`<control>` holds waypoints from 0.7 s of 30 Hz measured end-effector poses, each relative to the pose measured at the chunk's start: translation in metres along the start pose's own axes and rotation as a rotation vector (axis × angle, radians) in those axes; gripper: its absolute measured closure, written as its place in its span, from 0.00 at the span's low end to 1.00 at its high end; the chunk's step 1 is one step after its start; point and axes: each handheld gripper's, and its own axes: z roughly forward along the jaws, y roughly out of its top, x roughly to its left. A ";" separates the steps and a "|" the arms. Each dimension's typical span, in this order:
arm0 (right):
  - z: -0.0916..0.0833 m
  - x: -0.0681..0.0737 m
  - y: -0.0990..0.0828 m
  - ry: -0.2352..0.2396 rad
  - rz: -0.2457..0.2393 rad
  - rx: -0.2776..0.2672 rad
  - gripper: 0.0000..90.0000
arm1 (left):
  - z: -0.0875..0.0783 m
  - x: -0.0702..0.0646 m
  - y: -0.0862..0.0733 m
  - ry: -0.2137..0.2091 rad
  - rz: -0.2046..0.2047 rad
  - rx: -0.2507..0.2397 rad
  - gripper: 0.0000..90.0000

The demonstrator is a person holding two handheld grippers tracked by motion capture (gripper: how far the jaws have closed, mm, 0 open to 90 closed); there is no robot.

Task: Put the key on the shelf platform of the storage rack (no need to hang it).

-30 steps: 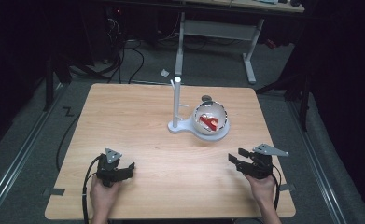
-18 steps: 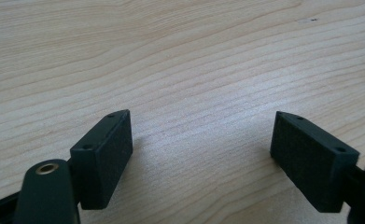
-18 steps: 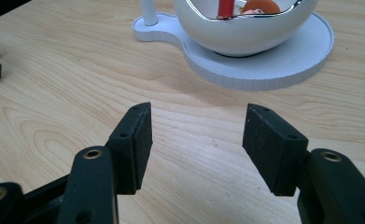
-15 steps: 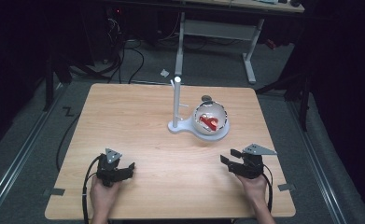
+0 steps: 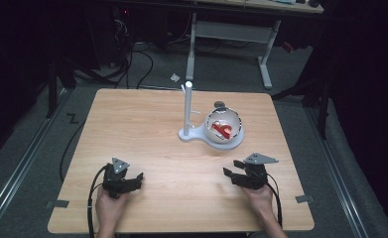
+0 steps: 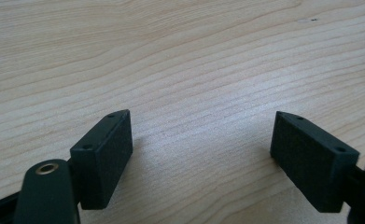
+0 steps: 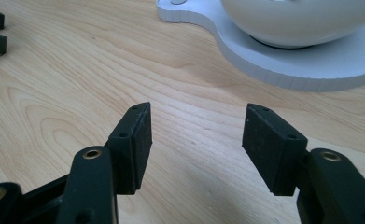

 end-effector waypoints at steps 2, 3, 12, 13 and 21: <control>0.003 0.002 0.001 0.001 -0.016 0.001 0.48 | 0.000 0.000 0.000 0.002 -0.003 0.001 0.24; 0.004 0.003 0.002 0.000 -0.018 0.000 0.48 | 0.000 0.000 0.000 0.003 -0.006 0.001 0.24; 0.007 0.004 0.004 -0.006 -0.014 -0.006 0.48 | 0.000 -0.001 0.000 0.005 -0.009 0.002 0.24; 0.007 0.004 0.004 -0.006 -0.014 -0.006 0.48 | 0.000 -0.001 0.000 0.005 -0.009 0.002 0.24; 0.013 0.001 0.003 -0.029 -0.022 0.006 0.48 | 0.000 0.000 0.000 -0.001 0.002 -0.001 0.24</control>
